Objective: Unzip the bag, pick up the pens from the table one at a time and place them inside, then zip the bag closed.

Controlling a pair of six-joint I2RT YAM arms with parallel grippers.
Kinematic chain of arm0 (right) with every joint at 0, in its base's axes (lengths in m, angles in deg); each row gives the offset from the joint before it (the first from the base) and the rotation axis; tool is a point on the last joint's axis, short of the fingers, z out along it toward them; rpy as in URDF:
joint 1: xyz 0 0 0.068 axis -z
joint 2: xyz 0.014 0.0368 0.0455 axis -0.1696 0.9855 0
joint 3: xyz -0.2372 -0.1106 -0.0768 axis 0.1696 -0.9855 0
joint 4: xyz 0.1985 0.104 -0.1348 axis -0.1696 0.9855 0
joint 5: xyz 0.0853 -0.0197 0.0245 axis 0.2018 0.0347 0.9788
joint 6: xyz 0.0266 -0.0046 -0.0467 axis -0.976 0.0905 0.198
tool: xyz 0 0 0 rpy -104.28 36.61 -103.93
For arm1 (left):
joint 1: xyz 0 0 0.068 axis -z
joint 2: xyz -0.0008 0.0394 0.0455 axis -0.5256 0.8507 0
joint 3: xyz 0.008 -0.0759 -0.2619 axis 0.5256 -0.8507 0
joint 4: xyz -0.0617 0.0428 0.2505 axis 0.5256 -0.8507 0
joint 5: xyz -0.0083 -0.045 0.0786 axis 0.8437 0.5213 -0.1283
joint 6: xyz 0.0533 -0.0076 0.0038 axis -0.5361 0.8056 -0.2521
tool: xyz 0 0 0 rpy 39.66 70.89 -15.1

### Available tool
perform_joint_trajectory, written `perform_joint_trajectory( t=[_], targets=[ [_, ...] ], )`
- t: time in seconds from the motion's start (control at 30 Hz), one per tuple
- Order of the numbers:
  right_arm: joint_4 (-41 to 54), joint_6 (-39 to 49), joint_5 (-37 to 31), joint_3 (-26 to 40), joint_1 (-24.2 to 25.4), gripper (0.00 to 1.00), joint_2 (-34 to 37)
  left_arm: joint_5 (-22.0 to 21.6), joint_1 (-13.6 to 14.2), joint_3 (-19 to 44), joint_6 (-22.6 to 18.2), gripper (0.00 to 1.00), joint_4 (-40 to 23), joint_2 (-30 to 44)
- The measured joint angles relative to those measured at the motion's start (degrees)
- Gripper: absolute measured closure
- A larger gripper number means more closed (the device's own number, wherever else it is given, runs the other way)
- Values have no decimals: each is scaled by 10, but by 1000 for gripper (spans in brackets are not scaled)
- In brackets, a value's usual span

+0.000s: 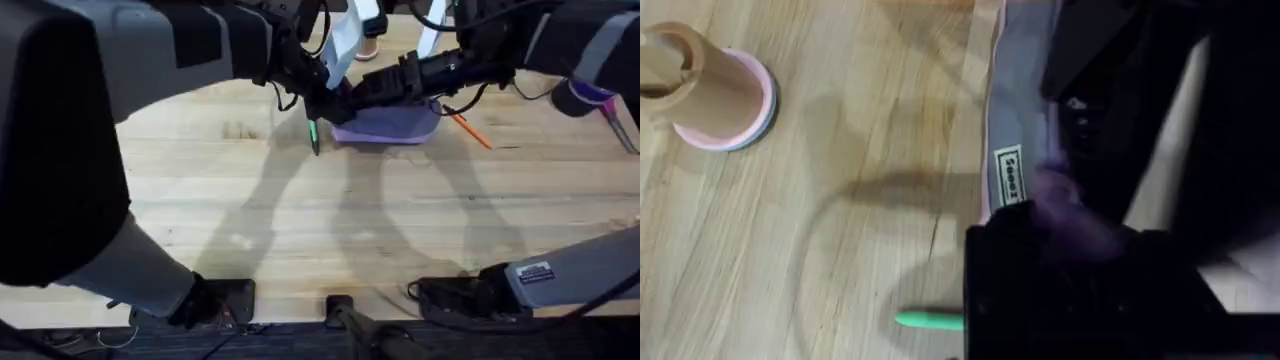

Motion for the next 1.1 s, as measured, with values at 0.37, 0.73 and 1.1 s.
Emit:
perform_joint_trajectory(
  t=[0.37, 0.73, 1.1],
  targets=[
    [82, -11, 23, 2, 65, 6, -44, 3, 4, 0, 0, 958, 2, 0],
    [167, 57, -29, 4, 107, 6, -122, 3, 4, 0, 0, 958, 2, 0],
    [289, 162, -131, 101, 107, 6, -159, 3, 4, 0, 0, 958, 2, 0]
  ],
)
